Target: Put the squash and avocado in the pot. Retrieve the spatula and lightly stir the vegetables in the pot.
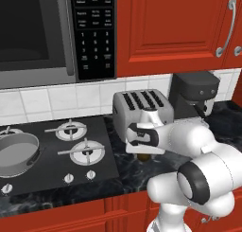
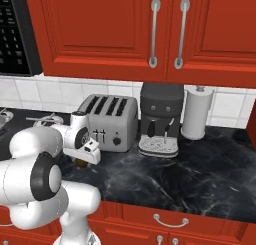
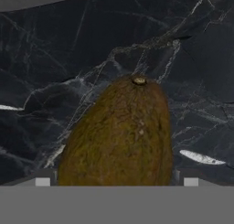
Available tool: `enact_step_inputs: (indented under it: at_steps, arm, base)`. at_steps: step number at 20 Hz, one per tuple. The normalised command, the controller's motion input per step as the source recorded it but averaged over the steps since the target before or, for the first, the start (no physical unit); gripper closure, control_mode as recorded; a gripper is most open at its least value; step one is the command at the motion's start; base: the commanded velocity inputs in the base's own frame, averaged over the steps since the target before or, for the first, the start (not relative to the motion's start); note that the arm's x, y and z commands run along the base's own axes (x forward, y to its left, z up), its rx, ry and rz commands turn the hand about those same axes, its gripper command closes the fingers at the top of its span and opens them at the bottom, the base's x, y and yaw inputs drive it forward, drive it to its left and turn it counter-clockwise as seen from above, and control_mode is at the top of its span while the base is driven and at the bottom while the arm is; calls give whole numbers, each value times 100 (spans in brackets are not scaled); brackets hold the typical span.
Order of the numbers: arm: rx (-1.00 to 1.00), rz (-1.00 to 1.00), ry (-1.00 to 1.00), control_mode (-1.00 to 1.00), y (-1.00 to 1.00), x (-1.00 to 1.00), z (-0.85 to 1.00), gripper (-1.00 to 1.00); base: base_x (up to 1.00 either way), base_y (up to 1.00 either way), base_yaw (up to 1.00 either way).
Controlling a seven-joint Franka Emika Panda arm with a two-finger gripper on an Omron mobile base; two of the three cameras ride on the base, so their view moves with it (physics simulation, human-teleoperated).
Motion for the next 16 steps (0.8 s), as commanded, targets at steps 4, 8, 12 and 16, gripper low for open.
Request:
enact_step_inputs:
  at_steps: [4,8,12,16]
  arm:
    - [0,0,0,-100,0,0,0,100]
    - [0,1,-5,-100,0,-38,13,100]
    - [3,9,-20,-100,0,-90,88,100]
    - [2,9,-25,-100,0,-97,100,100]
  base:
    - [0,0,0]
    - [0,0,0]
    - [0,0,0]
    - [0,0,0]
